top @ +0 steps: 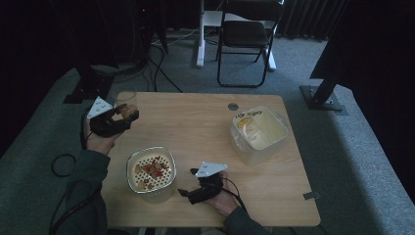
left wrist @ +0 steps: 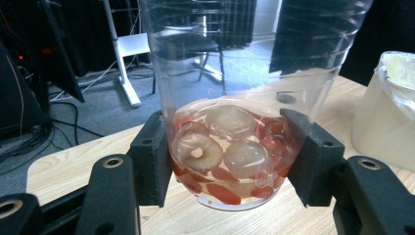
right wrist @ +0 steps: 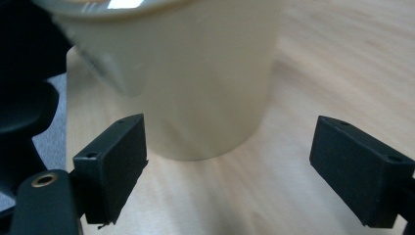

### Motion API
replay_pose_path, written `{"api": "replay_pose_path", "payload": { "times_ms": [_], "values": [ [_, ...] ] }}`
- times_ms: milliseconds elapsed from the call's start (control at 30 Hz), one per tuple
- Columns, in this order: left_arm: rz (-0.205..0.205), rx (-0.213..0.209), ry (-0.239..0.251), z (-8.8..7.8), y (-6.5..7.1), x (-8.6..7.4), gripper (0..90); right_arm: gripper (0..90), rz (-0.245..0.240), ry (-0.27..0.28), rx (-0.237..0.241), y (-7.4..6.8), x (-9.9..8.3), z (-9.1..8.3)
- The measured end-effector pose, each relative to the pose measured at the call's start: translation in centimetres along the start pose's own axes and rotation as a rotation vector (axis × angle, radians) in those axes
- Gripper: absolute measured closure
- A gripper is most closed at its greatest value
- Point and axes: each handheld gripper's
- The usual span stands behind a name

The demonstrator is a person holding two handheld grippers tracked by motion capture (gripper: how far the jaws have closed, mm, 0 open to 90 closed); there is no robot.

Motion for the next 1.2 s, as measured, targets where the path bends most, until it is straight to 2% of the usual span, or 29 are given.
{"api": "replay_pose_path", "payload": {
  "times_ms": [100, 233, 267, 300, 333, 433, 567, 700, 800, 933, 1033, 1067, 1100, 1133, 1200],
  "values": [
    [0.0, 0.0, 0.0, 0.0, 0.0, 0.0, 42.2, 11.5, -0.009, -0.005, 0.015, -1.0, 0.1, 0.9],
    [-0.008, 0.002, 0.008, -0.1, -0.1, -0.1, 42.2, 10.7, -0.03, -0.018, -0.008, -2.6, 0.5, 2.6],
    [-0.008, 0.002, 0.008, -0.1, -0.1, -0.1, 42.2, 10.7, -0.03, -0.018, -0.008, -2.6, 0.5, 2.6],
    [-0.008, 0.002, 0.008, -0.1, -0.1, -0.1, 42.2, 10.7, -0.033, -0.024, -0.034, -2.9, 0.7, 3.0],
    [-0.008, 0.007, 0.002, -0.3, -0.3, -0.3, 42.2, 10.7, -0.032, -0.018, -0.082, -3.2, 1.0, 3.7],
    [-0.014, 0.011, 0.0, -0.5, -0.6, -0.5, 42.2, 9.8, -0.027, -0.014, -0.098, -2.9, 1.6, 4.3],
    [-0.024, 0.014, 0.003, -0.7, -0.8, -0.7, 42.2, 9.8, -0.018, -0.01, -0.156, -2.1, 2.4, 4.7],
    [-0.021, 0.018, -0.001, -0.8, -0.9, -0.9, 42.2, 10.4, 0.052, 0.008, -0.189, 0.1, 3.9, 4.9],
    [-0.022, 0.023, -0.009, -0.8, -1.0, -1.0, 42.1, 12.2, 0.085, 0.012, -0.199, 1.1, 4.7, 5.1],
    [-0.024, 0.027, -0.007, -1.0, -1.2, -1.0, 42.1, 10.5, 0.056, 0.016, -0.159, 0.0, 5.1, 5.7],
    [-0.027, 0.028, -0.004, -1.1, -1.2, -1.0, 42.1, 9.4, 0.059, 0.02, -0.179, -1.1, 5.5, 6.3],
    [-0.027, 0.029, -0.003, -1.2, -1.2, -1.0, 42.1, 9.4, 0.059, 0.02, -0.179, -1.1, 5.5, 6.3],
    [-0.027, 0.031, -0.003, -1.3, -1.1, -1.1, 42.1, 8.8, 0.095, 0.021, -0.201, -1.3, 5.9, 6.8],
    [-0.027, 0.031, -0.003, -1.3, -1.1, -1.1, 42.2, 8.8, 0.101, 0.027, -0.189, -1.2, 6.0, 6.9],
    [-0.027, 0.032, -0.005, -1.4, -1.2, -1.2, 42.2, 8.9, 0.095, 0.033, -0.201, -1.1, 6.2, 7.1]
  ]
}}
Point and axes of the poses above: each handheld gripper's, and its own axes: z roughly forward along the jaws, x roughly out of its top, y roughly to its right, and after that the axes turned 12 degrees about -y, right-handed
